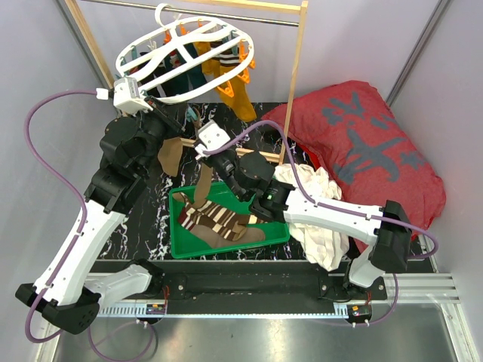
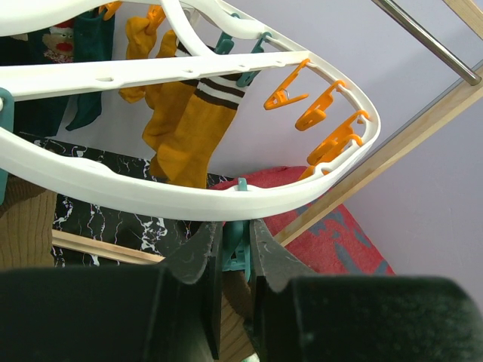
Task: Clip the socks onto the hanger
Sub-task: Clamp the sock onto the hanger.
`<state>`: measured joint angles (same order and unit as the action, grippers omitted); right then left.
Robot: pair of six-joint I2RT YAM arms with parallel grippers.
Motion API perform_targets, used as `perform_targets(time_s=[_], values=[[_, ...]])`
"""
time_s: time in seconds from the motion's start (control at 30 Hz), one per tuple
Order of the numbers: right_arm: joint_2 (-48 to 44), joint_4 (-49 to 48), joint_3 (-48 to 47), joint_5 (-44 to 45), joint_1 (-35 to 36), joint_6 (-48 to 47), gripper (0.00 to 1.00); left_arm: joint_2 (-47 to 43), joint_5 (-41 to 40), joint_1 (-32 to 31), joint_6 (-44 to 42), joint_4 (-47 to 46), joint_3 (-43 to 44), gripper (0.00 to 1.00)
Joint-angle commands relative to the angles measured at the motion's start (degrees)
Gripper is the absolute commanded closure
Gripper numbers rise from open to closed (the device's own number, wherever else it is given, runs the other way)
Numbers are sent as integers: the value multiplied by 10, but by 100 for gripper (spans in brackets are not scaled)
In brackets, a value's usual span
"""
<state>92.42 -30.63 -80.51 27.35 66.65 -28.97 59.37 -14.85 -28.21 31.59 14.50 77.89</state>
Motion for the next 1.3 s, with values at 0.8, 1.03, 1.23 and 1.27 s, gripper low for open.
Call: perform_targets(time_s=[0.8, 1.03, 1.23, 1.27], values=[[16, -22, -61, -20, 6, -24, 88, -20, -15, -1, -24, -17, 17, 30], [-29, 10, -19, -5, -9, 21, 52, -9, -61, 0, -61, -34, 7, 30], [-98, 97, 19, -102, -87, 123, 37, 7, -84, 11, -89, -39, 5, 30], [-105, 115, 18, -161, -104, 141, 35, 7, -87, 17, -91, -40, 4, 29]])
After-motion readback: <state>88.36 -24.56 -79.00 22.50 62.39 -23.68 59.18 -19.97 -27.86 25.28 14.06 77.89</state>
